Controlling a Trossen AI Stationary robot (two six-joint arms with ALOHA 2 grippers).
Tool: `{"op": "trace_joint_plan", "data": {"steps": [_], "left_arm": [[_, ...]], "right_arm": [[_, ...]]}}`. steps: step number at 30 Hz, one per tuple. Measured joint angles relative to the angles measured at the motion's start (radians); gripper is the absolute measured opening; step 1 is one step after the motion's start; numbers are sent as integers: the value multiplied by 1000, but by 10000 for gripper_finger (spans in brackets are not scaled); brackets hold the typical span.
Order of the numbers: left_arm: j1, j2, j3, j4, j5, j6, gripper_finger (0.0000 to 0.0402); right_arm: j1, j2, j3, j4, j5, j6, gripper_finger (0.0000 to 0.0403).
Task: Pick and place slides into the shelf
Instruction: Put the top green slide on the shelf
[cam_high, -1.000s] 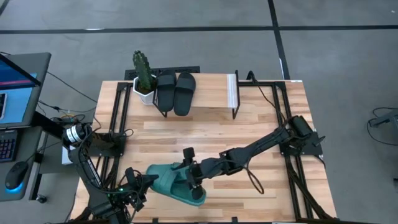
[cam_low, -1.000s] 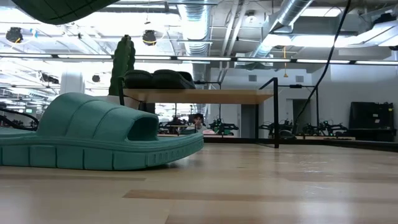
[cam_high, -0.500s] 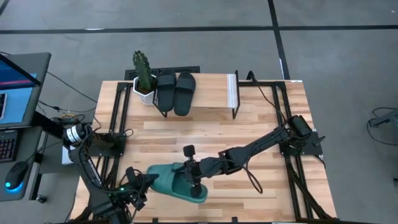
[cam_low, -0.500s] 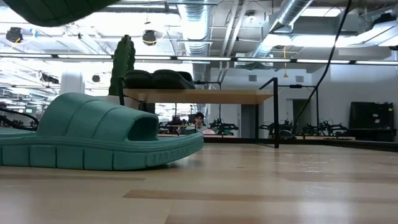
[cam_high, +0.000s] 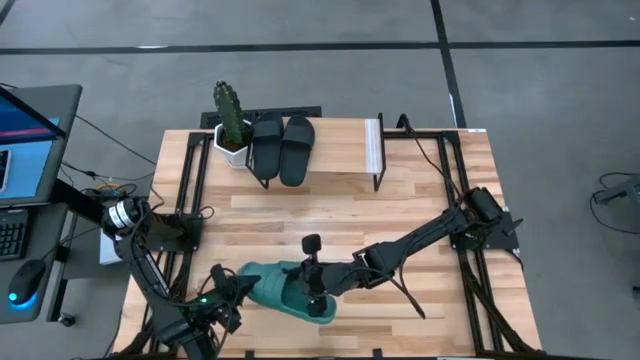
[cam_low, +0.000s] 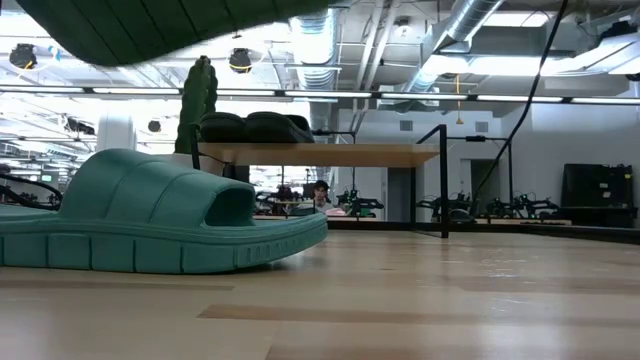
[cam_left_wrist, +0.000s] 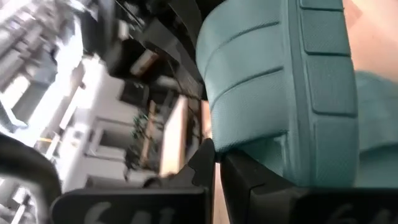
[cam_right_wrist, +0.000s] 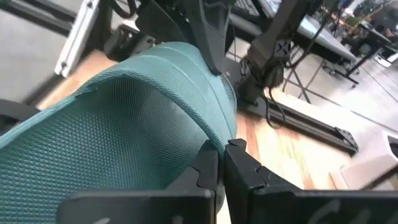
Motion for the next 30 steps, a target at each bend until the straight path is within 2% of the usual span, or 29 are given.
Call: {"op": "trace_joint_plan", "data": {"steps": [3,6,9,19,25,30], "left_arm": [[42,0,1,9,67,-2,5],[80,0,1,7,87,-35,17],[102,-1,1,5,94,-6,34],[120,-1,1,4,81,34,134],[118,-1,36,-118,85,-37,192],[119,-4,109,-263,169,-162,207]], "right_arm": [[-7,0,-4,-17,6,2,1],[-17,0,-5,-20,14,8,1],[-19,0,-5,-18,10,12,1],[-18,0,-5,-34,-5,30,0],[-13,0,-3,-73,-6,69,0],[-3,0,-3,-132,48,94,0]]}}
